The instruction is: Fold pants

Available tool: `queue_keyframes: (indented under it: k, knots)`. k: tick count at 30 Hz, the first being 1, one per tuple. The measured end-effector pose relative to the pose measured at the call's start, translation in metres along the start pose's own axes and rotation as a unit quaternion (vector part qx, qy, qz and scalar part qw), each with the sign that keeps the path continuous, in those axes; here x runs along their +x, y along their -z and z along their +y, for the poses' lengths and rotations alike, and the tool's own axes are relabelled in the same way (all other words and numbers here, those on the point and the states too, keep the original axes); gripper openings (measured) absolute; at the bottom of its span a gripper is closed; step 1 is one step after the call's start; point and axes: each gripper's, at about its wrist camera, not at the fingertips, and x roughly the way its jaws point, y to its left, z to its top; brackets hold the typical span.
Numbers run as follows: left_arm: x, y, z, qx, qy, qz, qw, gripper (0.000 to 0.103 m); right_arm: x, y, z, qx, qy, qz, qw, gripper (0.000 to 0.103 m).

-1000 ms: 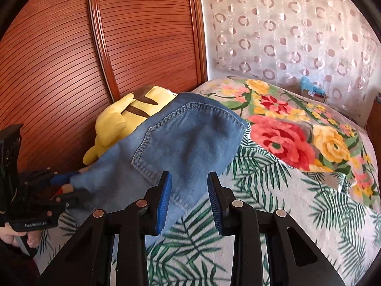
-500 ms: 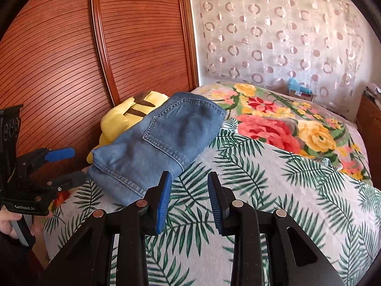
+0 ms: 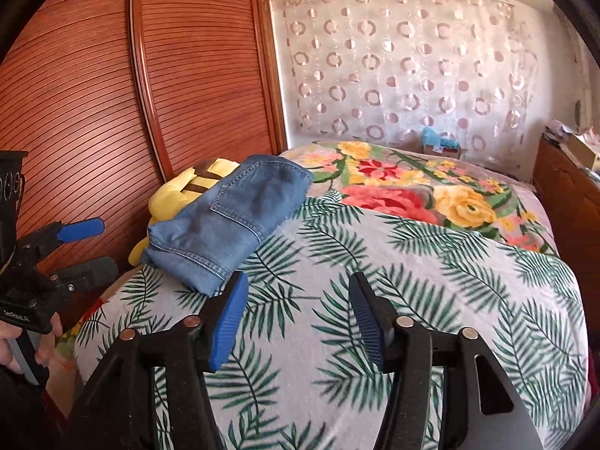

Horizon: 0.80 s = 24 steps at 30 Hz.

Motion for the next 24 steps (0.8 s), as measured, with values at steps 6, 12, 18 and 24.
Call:
queue_keyframes:
  k: [6,12,18,24]
  knots:
    - [-0.010,0.003,-0.036,0.022,-0.007,-0.001,0.9997,0.103,-0.047,0.019,-0.010,0.020,0.048,-0.008,0.999,0.076]
    - [-0.019,-0.001,-0.066,0.024,0.014,-0.007,0.9996,0.103,-0.101,0.031,-0.014,0.039,0.083,-0.030,0.995,0.081]
    - [-0.032,-0.013,-0.091,0.036,0.034,-0.028,0.9984,0.103,-0.143,0.034,-0.012,0.042,0.116,-0.049,0.991,0.083]
    - [-0.042,-0.025,-0.105,0.039,0.038,-0.036,0.9979,0.103,-0.172,0.035,-0.015,0.052,0.134,-0.067,0.987,0.083]
